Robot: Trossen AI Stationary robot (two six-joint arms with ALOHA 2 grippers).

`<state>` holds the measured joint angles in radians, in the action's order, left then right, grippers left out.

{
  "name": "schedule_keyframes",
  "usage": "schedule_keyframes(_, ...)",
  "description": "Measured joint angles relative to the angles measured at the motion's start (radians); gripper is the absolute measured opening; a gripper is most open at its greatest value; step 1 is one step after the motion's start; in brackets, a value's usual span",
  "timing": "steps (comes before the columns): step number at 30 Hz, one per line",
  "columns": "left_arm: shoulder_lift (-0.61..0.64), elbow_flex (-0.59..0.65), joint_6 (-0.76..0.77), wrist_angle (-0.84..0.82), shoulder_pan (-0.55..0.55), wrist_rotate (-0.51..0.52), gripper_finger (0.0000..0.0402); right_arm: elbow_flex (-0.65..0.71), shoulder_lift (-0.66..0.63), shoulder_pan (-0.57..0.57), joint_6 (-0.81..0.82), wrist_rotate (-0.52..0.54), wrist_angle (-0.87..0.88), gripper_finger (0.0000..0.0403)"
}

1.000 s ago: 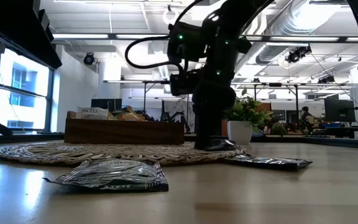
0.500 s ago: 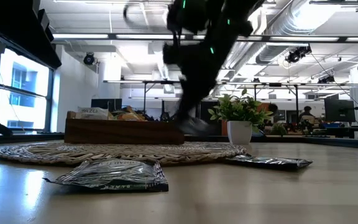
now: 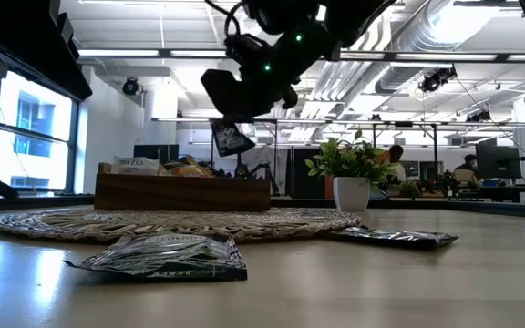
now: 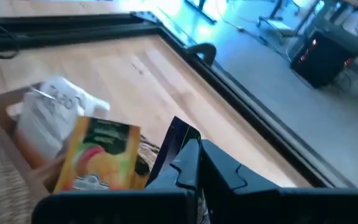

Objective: Pick & Place Tea
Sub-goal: Put the violet tea packet into the right compartment of the wooden organizer

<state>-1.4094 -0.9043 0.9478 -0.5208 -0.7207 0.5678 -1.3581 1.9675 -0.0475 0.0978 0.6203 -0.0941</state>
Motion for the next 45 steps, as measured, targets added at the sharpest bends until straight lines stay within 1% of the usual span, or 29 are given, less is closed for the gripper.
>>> schedule_keyframes(4,0.000,0.000,0.000,-0.003,0.000,0.000,0.0003,0.000,0.038,-0.021,0.047,-0.012,0.006,0.0003)
schedule_keyframes(7,0.000,0.000,0.000,-0.002,0.000,0.000,0.0003,0.000,0.057,-0.040,0.113,-0.028,0.007,0.0009)
schedule_keyframes(10,0.000,0.000,0.000,-0.001,0.000,0.000,0.0003,0.000,0.066,-0.055,0.164,-0.022,0.022,0.0013)
schedule_keyframes(17,0.000,0.000,0.000,-0.002,0.000,0.000,0.0003,0.000,0.062,-0.046,0.055,-0.027,0.014,0.0014)
schedule_keyframes(28,0.000,0.000,0.000,-0.003,0.000,0.000,0.0003,-0.001,0.060,-0.044,0.056,-0.023,0.023,0.0014)
schedule_keyframes(31,0.000,0.000,0.000,-0.003,0.000,0.000,0.0003,-0.001,0.059,-0.048,0.059,-0.044,0.026,0.0018)
schedule_keyframes(34,0.000,0.000,0.000,-0.003,0.000,0.000,0.0003,-0.001,0.059,-0.053,0.059,-0.082,0.026,0.0038)
schedule_keyframes(37,0.000,0.000,0.000,-0.003,0.000,0.000,0.0003,-0.001,0.059,-0.055,0.059,-0.095,0.027,0.0072)
schedule_keyframes(42,0.000,0.000,0.000,-0.003,0.000,-0.001,0.0003,-0.002,0.059,-0.051,0.059,-0.047,0.026,0.0127)
schedule_keyframes(45,0.000,0.000,0.000,-0.003,0.000,-0.001,0.0003,-0.002,0.058,-0.049,0.059,-0.054,0.025,0.0150)
